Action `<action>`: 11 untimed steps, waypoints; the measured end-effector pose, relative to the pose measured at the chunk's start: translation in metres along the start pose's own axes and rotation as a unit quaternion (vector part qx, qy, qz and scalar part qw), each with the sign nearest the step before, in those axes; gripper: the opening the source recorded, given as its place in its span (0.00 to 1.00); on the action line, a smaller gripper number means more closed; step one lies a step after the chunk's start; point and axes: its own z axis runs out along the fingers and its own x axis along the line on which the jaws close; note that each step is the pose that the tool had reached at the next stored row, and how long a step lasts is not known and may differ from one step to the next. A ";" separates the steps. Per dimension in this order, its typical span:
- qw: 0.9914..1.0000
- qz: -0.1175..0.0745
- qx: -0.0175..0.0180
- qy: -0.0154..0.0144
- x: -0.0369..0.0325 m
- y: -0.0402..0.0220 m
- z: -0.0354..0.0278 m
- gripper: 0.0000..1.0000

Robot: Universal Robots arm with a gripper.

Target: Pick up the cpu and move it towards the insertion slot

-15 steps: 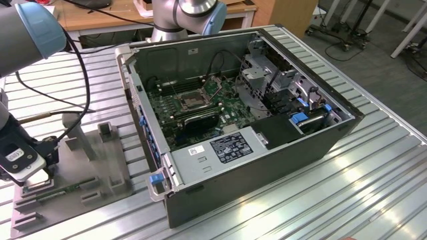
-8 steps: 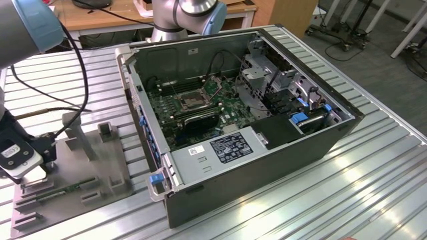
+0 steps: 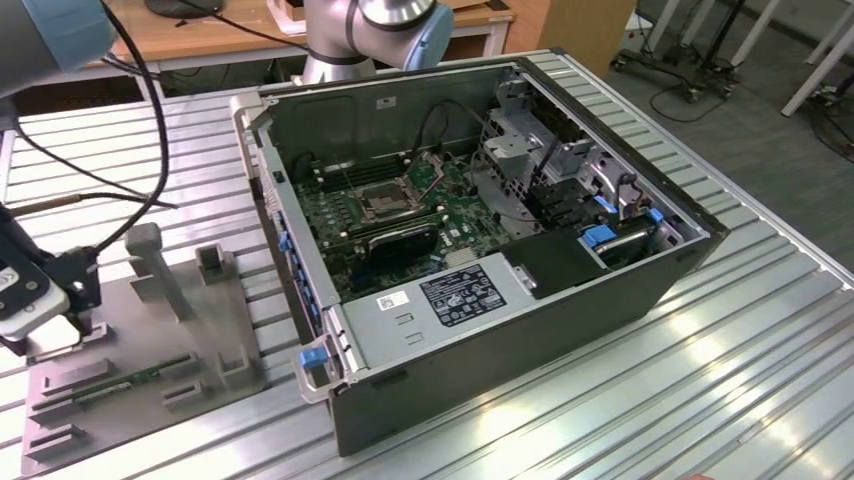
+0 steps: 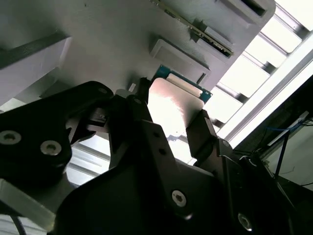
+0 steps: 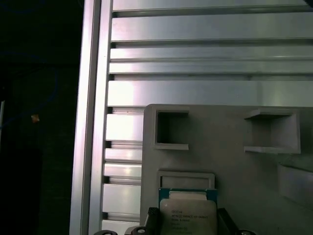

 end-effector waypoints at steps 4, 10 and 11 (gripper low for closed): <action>1.000 0.000 0.000 0.000 0.0000 0.0006 -0.0141 0.55; 1.000 0.000 -0.001 0.000 0.0000 0.0016 -0.0395 0.55; 1.000 0.000 -0.001 0.000 0.0000 0.0017 -0.0438 0.55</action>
